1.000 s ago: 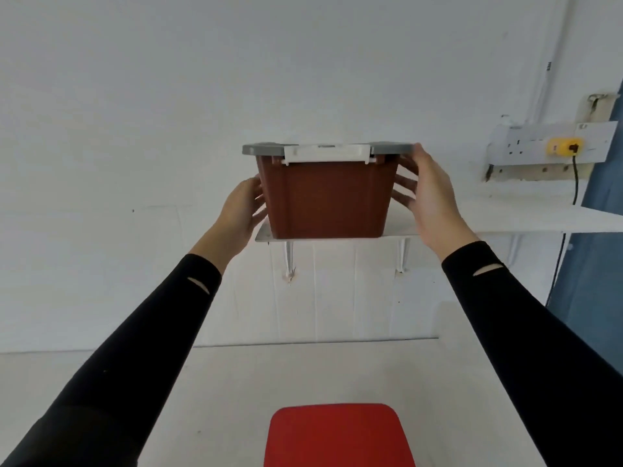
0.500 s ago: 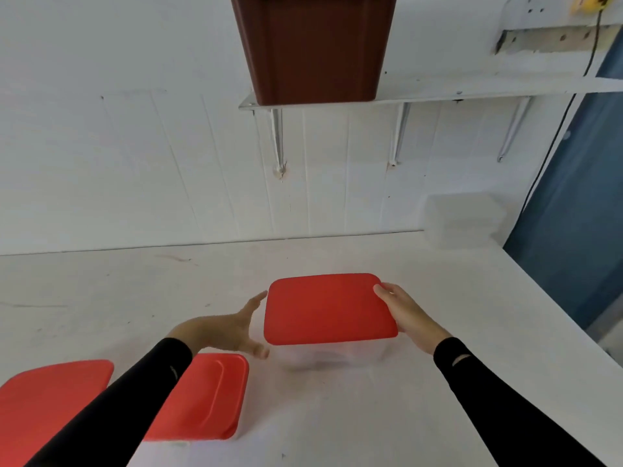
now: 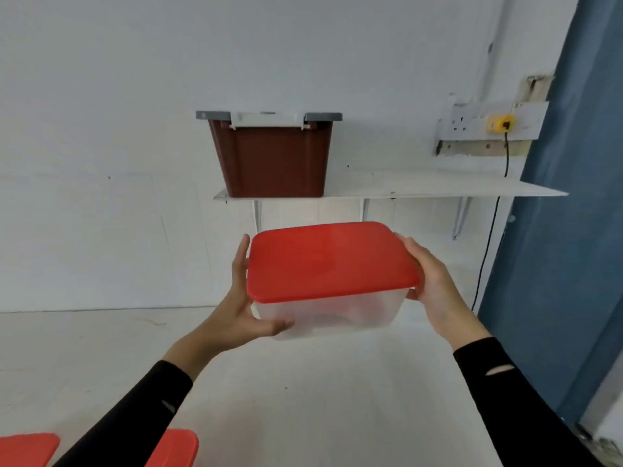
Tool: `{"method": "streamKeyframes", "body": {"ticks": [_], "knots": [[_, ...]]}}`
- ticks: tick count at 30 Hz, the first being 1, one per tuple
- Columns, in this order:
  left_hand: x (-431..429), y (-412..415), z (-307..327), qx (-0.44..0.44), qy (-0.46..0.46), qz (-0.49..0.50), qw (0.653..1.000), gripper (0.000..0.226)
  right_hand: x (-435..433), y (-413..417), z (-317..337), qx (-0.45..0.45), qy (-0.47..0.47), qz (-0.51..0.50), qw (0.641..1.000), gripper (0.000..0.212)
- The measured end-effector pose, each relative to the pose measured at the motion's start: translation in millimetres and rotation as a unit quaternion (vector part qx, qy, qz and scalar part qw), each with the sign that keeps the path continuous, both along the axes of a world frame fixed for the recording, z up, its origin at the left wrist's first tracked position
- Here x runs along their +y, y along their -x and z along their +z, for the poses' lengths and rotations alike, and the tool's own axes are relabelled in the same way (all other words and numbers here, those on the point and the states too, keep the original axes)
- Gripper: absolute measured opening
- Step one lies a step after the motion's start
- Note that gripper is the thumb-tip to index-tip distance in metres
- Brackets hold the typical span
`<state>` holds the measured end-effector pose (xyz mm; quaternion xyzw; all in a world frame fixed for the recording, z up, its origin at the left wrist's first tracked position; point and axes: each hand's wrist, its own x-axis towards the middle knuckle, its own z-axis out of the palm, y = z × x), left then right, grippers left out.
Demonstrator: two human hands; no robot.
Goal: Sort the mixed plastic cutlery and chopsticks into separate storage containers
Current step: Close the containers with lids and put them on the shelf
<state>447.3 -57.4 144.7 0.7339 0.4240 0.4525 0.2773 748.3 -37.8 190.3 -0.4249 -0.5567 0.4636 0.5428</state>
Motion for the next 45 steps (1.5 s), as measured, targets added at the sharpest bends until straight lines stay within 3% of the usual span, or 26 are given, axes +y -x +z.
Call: {"method": "streamKeyframes", "body": {"ticks": [5, 9, 12, 15, 18, 19, 21, 26, 28, 32, 36, 41, 43, 45], "knots": [[0, -58, 92, -0.044, -0.179, 0.027, 0.983, 0.111, 9, -36, 96, 0.05, -0.155, -0.03, 0.986, 0.047], [7, -104, 125, -0.097, -0.217, 0.109, 0.965, 0.107, 23, -50, 139, 0.049, -0.2, -0.046, 0.977, 0.049], [13, -146, 132, -0.103, -0.239, 0.192, 0.946, 0.106, 20, -50, 133, 0.037, -0.277, -0.093, 0.956, 0.039], [19, -178, 137, -0.122, -0.246, 0.25, 0.928, 0.109, 7, -43, 108, -0.036, -0.378, -0.121, 0.917, 0.043], [29, -203, 141, -0.107, -0.242, 0.29, 0.92, 0.111, 10, -33, 90, -0.169, -0.46, -0.133, 0.862, 0.052], [33, -209, 141, -0.089, -0.245, 0.304, 0.916, 0.112, 14, -31, 89, -0.187, -0.459, -0.133, 0.859, 0.056], [44, -220, 140, -0.059, -0.24, 0.333, 0.91, 0.111, 23, -31, 94, -0.162, -0.419, -0.111, 0.887, 0.059], [61, -225, 139, -0.064, -0.185, 0.357, 0.913, 0.107, 62, -38, 115, -0.143, -0.429, -0.067, 0.889, 0.041], [64, -216, 135, -0.025, -0.191, 0.331, 0.924, 0.101, 81, -44, 123, -0.139, -0.39, -0.019, 0.91, 0.039], [67, -192, 122, -0.003, -0.175, 0.274, 0.946, 0.087, 125, -57, 132, -0.189, -0.312, 0.068, 0.929, 0.039], [62, -166, 106, -0.044, -0.072, 0.278, 0.957, 0.08, 151, -53, 144, -0.258, -0.231, 0.082, 0.935, 0.048], [57, -130, 81, -0.021, -0.049, 0.302, 0.952, 0.056, 163, -38, 136, -0.238, -0.224, 0.048, 0.944, 0.066], [54, -115, 71, -0.001, -0.042, 0.313, 0.949, 0.045, 160, -22, 124, -0.225, -0.243, -0.047, 0.942, 0.066], [51, -98, 61, 0.009, -0.023, 0.317, 0.948, 0.041, 148, 5, 106, -0.202, -0.326, -0.197, 0.902, 0.053]]}}
